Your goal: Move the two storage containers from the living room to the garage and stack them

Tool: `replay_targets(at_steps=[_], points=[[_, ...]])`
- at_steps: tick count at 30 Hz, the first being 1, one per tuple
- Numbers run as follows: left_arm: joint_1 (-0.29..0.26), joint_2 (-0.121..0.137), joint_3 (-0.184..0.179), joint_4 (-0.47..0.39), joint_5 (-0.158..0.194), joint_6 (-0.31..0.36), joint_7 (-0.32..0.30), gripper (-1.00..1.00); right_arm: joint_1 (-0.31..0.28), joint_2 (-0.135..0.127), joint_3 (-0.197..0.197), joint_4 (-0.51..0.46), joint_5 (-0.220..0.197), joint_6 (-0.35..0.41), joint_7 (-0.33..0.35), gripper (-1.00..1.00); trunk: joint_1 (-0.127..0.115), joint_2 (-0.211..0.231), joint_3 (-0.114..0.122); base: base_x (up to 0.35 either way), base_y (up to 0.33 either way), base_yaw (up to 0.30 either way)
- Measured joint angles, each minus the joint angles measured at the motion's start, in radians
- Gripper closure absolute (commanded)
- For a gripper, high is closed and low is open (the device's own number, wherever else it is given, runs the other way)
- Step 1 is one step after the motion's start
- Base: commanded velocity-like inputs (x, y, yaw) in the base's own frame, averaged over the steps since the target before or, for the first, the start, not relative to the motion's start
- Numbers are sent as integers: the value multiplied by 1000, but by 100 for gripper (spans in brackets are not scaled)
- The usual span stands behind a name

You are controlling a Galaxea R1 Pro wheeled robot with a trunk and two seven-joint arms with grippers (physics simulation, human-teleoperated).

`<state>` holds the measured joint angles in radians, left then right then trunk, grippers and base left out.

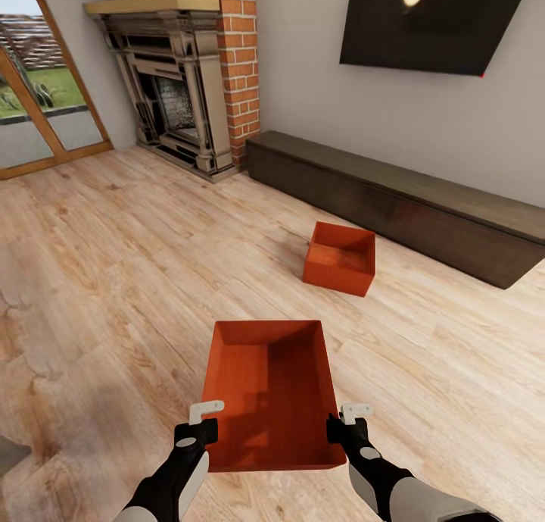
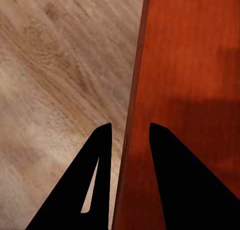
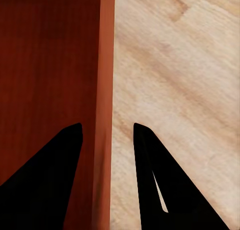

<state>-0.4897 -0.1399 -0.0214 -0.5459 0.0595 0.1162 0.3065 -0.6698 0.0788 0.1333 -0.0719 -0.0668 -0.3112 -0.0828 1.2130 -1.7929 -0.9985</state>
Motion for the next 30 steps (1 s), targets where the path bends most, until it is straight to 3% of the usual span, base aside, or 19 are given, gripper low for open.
replay_targets(at_steps=[18, 30], points=[[-1, 2, -2, 0, 5, -1, -1, 100, 0, 1, 1, -1, 1, -1, -3, 100, -69, 126, 57, 0, 0, 0], [-1, 3, -2, -1, 5, -1, -1, 100, 0, 3, -3, -1, 5, -2, -5, 100, -115, 210, 111, 0, 0, -60]])
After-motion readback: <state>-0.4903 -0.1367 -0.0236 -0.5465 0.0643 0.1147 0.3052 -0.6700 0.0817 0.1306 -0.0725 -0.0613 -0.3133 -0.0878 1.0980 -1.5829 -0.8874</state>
